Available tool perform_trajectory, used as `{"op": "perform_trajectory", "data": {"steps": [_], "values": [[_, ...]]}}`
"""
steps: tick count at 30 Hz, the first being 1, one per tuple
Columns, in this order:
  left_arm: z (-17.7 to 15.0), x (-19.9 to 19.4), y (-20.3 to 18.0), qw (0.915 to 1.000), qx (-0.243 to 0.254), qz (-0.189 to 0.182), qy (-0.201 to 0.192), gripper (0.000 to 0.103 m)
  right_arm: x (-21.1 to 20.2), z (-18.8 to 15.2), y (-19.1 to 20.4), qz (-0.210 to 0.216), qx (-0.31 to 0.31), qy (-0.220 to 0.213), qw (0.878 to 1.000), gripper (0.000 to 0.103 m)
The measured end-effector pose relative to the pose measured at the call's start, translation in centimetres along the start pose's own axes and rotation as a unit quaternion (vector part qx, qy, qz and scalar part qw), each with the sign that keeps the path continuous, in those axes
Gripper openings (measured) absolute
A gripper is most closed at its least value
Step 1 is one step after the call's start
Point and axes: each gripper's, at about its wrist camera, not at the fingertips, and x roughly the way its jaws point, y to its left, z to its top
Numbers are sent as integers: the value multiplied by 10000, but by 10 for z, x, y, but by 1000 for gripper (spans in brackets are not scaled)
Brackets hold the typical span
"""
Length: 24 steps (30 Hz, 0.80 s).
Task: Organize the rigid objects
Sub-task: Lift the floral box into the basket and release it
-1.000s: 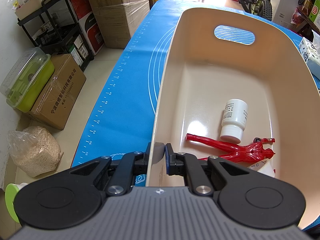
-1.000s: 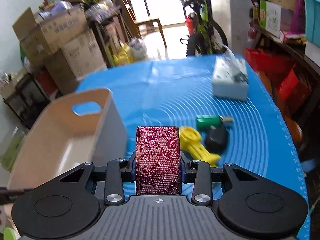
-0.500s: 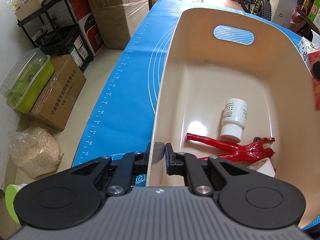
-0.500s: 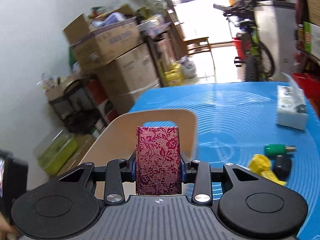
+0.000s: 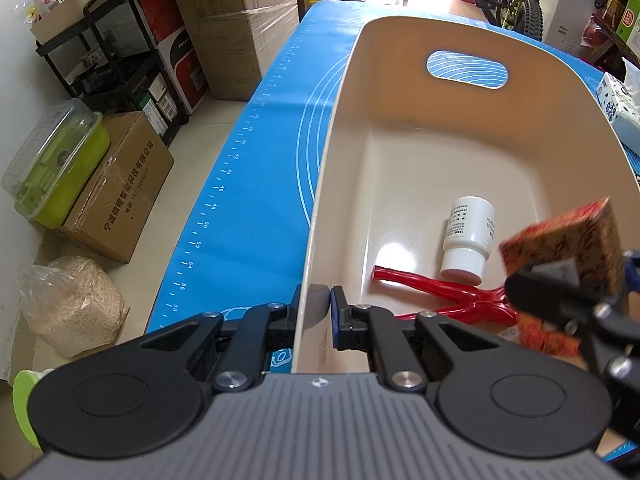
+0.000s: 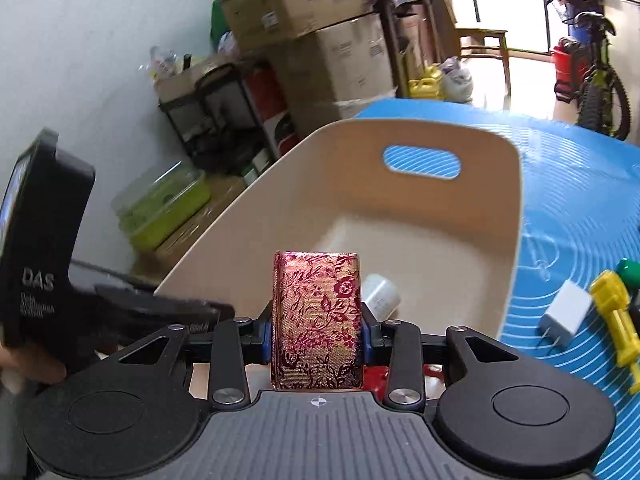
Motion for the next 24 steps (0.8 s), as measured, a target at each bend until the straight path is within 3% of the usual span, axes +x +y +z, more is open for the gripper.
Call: {"op": "perform_trajectory", "data": {"steps": [11, 15, 18, 24], "values": [[0, 0, -1, 10000, -10, 60, -4, 14, 0, -4, -4, 222, 11, 304, 9993, 49], [-1, 0, -1, 10000, 2, 69, -8, 14, -8, 2, -7, 245, 20, 211, 9995, 50], [-1, 0, -1, 10000, 0, 65, -9, 14, -18, 7, -11, 240, 52, 59, 9997, 62], [-1, 0, -1, 10000, 3, 68, -8, 14, -46, 21, -42, -77, 208, -380, 9990, 65]]}}
